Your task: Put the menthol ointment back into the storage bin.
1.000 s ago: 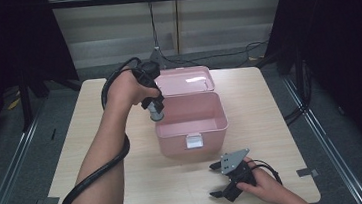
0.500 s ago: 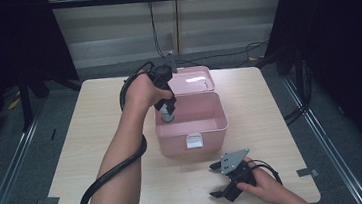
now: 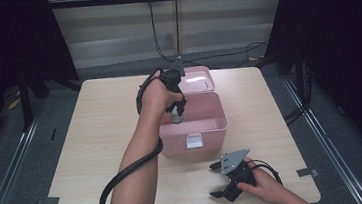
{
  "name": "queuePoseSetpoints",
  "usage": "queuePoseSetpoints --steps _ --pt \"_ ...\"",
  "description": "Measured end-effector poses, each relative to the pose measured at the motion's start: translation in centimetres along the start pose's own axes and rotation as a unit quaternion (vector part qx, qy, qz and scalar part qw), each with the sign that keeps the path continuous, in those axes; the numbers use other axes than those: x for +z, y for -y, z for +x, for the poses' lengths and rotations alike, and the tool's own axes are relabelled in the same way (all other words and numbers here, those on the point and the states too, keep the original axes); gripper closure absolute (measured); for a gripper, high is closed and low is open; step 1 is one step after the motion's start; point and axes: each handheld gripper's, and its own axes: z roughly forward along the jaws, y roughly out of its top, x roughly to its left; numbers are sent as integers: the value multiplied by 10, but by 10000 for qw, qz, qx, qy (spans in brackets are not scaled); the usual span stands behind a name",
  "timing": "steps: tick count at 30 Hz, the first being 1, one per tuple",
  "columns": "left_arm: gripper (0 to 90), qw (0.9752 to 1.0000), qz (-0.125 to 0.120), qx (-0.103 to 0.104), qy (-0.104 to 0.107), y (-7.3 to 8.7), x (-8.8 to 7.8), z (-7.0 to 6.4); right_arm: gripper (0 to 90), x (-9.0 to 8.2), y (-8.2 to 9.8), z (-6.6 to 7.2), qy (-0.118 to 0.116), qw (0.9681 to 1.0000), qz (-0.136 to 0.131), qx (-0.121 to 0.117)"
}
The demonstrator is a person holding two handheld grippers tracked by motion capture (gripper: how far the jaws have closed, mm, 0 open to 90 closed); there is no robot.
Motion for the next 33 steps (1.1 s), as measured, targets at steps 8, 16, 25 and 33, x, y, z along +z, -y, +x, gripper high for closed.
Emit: queuePoseSetpoints --steps 8,16,25,33 --pt "507 9999 52 -112 -52 -5 18 1 112 0 0 0 1 10000 -2 -7" --pt "507 9997 50 -241 -78 -7 32 3 112 0 0 0 9 10000 -3 -17" --pt "507 9991 45 -396 -114 -9 47 7 112 0 0 0 6 10000 2 -5" --pt "507 9992 26 -368 -173 -9 58 11 112 0 0 0 16 10000 -9 -21"
